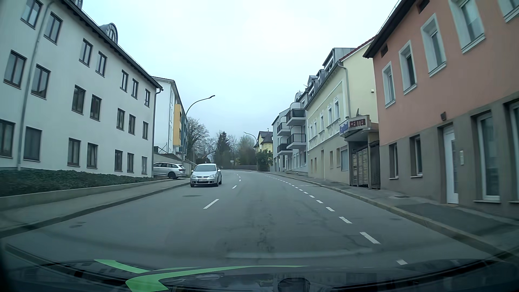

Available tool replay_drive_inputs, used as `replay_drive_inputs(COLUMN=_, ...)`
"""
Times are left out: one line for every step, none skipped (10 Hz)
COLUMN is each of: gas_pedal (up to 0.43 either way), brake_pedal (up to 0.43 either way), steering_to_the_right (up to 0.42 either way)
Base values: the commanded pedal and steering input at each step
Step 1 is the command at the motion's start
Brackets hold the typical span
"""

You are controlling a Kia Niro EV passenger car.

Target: Follow the waypoints while adhering to traffic rules and regulations

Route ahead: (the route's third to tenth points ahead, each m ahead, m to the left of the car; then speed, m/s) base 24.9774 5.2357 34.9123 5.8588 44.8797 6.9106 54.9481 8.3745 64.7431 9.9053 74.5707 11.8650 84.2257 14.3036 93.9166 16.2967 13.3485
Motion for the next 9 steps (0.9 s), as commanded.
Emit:
replay_drive_inputs(gas_pedal=0.287, brake_pedal=0.000, steering_to_the_right=-0.007)
replay_drive_inputs(gas_pedal=0.268, brake_pedal=0.000, steering_to_the_right=-0.008)
replay_drive_inputs(gas_pedal=0.260, brake_pedal=0.000, steering_to_the_right=-0.009)
replay_drive_inputs(gas_pedal=0.260, brake_pedal=0.000, steering_to_the_right=-0.009)
replay_drive_inputs(gas_pedal=0.260, brake_pedal=0.000, steering_to_the_right=-0.009)
replay_drive_inputs(gas_pedal=0.260, brake_pedal=0.000, steering_to_the_right=-0.010)
replay_drive_inputs(gas_pedal=0.260, brake_pedal=0.000, steering_to_the_right=-0.010)
replay_drive_inputs(gas_pedal=0.260, brake_pedal=0.000, steering_to_the_right=-0.010)
replay_drive_inputs(gas_pedal=0.260, brake_pedal=0.000, steering_to_the_right=-0.010)
